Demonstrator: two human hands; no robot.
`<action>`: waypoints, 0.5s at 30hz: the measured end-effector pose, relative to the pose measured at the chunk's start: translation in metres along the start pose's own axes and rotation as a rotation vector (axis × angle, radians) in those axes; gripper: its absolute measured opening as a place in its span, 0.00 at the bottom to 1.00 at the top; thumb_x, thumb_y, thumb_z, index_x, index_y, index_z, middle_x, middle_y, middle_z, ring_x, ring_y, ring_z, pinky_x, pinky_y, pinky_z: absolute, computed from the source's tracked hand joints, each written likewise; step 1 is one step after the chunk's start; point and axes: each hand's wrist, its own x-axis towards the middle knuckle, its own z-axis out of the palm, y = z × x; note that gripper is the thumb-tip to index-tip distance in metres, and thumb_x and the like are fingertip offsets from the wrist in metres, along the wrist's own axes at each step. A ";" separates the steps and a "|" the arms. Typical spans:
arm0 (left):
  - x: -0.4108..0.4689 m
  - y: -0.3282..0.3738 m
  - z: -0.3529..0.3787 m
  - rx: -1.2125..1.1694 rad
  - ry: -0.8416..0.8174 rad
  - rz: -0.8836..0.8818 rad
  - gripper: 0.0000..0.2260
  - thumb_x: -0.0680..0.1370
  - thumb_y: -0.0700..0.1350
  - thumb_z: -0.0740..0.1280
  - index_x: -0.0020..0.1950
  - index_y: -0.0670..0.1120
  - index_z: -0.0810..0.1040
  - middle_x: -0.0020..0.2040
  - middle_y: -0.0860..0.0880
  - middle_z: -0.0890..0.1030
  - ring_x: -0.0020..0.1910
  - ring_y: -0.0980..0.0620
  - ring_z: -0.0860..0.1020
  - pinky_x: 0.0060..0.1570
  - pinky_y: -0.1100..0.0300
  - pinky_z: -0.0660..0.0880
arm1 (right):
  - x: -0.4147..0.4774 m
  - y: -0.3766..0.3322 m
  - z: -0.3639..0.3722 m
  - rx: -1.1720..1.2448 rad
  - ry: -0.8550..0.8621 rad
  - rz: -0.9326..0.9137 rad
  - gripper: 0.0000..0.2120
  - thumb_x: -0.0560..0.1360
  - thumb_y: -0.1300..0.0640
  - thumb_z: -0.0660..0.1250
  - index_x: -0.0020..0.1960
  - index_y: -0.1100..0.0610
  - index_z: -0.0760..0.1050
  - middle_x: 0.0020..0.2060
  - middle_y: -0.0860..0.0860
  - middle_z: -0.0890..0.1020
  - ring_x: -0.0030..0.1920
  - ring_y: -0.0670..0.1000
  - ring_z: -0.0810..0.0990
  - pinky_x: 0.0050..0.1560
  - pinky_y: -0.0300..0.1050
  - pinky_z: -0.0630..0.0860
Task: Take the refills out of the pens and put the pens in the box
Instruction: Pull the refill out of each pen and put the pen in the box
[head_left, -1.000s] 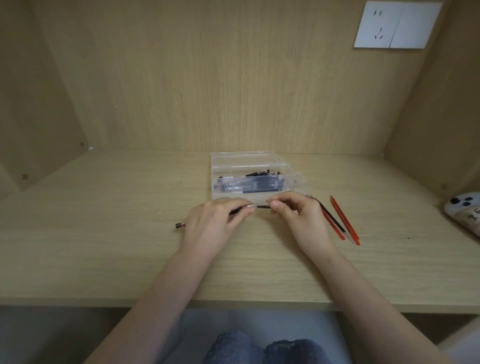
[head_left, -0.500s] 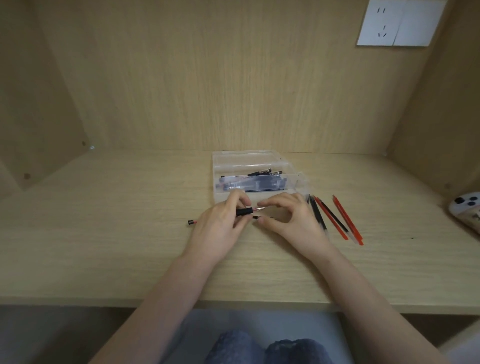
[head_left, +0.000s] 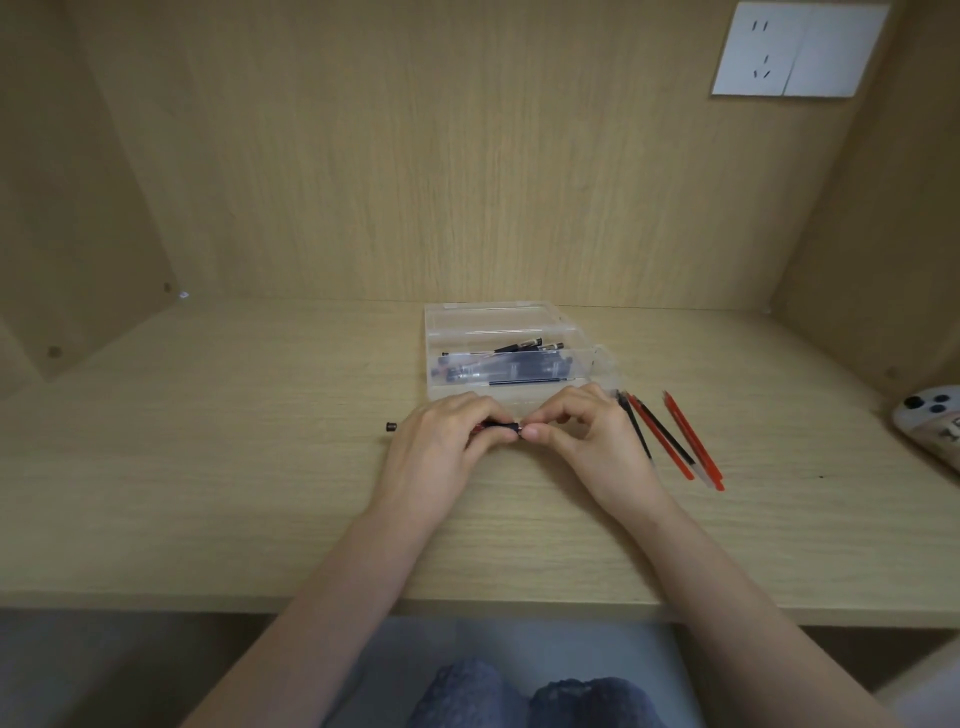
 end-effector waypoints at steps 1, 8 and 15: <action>0.000 0.001 -0.001 0.002 -0.004 -0.006 0.06 0.73 0.51 0.70 0.47 0.51 0.80 0.43 0.57 0.81 0.41 0.57 0.77 0.43 0.55 0.75 | 0.000 0.000 0.000 0.006 0.002 0.000 0.07 0.68 0.56 0.74 0.39 0.45 0.79 0.39 0.44 0.80 0.51 0.47 0.73 0.54 0.36 0.64; -0.001 0.003 -0.004 0.036 -0.034 -0.069 0.12 0.70 0.49 0.73 0.48 0.56 0.72 0.46 0.60 0.74 0.40 0.62 0.75 0.39 0.65 0.71 | -0.001 -0.001 -0.001 0.029 -0.001 -0.005 0.06 0.67 0.56 0.75 0.40 0.47 0.81 0.39 0.43 0.81 0.47 0.46 0.73 0.49 0.32 0.66; 0.000 0.004 -0.006 -0.001 -0.044 -0.139 0.10 0.73 0.57 0.67 0.52 0.58 0.70 0.44 0.62 0.78 0.37 0.64 0.77 0.38 0.67 0.70 | 0.000 0.002 0.000 0.045 0.013 -0.006 0.07 0.67 0.57 0.75 0.40 0.46 0.80 0.39 0.44 0.81 0.45 0.45 0.73 0.48 0.34 0.67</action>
